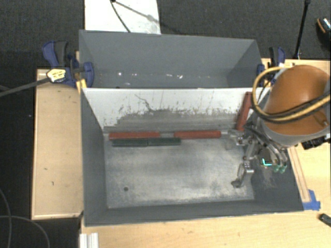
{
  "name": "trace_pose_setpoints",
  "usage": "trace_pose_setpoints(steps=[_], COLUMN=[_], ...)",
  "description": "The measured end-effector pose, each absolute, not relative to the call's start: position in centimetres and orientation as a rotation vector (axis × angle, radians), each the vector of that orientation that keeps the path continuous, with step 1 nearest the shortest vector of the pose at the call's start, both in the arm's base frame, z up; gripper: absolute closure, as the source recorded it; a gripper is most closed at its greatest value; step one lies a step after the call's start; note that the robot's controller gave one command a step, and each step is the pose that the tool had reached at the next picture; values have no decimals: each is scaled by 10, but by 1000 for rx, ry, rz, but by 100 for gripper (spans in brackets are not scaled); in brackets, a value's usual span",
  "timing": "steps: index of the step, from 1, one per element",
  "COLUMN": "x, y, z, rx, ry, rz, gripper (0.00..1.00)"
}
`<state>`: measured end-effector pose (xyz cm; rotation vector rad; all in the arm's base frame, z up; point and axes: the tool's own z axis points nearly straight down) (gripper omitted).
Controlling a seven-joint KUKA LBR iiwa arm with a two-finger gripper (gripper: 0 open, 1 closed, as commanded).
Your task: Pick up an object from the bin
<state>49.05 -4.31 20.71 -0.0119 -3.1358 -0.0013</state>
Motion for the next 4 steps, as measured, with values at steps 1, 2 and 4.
trace_pose_setpoints(steps=[1, 2, 4], x=[585, 594, 588], y=[39, -29, 118], z=[68, 103, 70], rx=[382, 317, 264], ry=[-3123, -3134, -3133], rz=[-3, 5, -9], gripper=[0, 0, 0])
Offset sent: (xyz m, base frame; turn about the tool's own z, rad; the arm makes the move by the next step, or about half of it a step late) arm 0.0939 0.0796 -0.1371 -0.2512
